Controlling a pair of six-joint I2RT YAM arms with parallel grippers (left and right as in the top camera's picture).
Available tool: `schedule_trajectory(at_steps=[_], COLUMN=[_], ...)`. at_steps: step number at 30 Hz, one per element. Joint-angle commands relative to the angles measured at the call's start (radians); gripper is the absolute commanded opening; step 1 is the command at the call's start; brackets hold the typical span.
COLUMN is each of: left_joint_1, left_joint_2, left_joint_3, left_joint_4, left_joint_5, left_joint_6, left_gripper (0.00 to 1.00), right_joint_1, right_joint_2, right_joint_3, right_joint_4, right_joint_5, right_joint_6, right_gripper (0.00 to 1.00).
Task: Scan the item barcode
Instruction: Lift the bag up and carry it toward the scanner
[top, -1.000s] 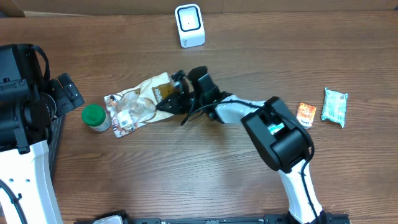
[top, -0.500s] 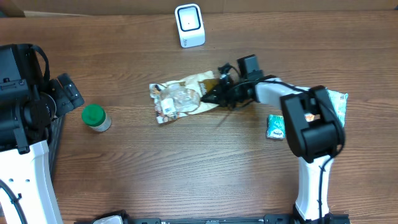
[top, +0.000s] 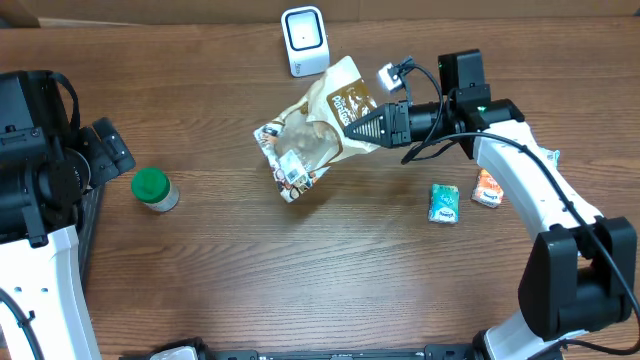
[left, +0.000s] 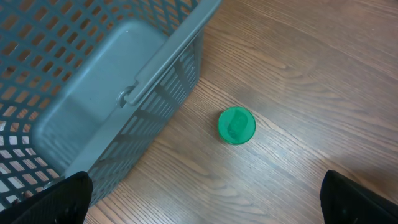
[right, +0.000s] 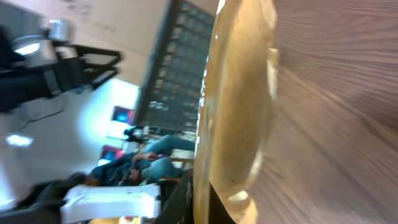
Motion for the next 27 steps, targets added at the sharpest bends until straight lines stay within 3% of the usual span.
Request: schedule_trajectory(at_steps=[1,4,13,19,26,27], left_joint_1=[0.005,0.005,0.005,0.005,0.005,0.005], left_joint_2=[-0.008,-0.008,-0.008,-0.008,-0.008,-0.008], left_joint_3=[0.007,0.007,0.007,0.007,0.007,0.007], left_joint_4=[-0.002,-0.002,-0.002,-0.002,-0.002,-0.002], left_joint_5=[-0.006,-0.006,-0.006,-0.006,-0.006,-0.006], left_joint_6=[-0.018,-0.018,-0.018,-0.018,-0.018,-0.018], left_gripper=[1.00,0.99,1.00,1.00,0.99,1.00], right_joint_1=[-0.031,-0.062,-0.092,-0.092,-0.137,-0.147], right_joint_2=[-0.039,-0.044,-0.073,-0.084,-0.084,-0.084], right_joint_3=[0.008,0.008,0.008,0.008,0.008,0.008], right_joint_4=[0.080,0.147,0.266,0.463,0.961,0.998], right_joint_5=[-0.224,-0.224,-0.224,-0.224,-0.177,-0.169], right_joint_6=[0.095,0.238,0.411,0.637,1.290,1.331], right_gripper=[0.04,0.04,0.04,0.04,0.04,0.04])
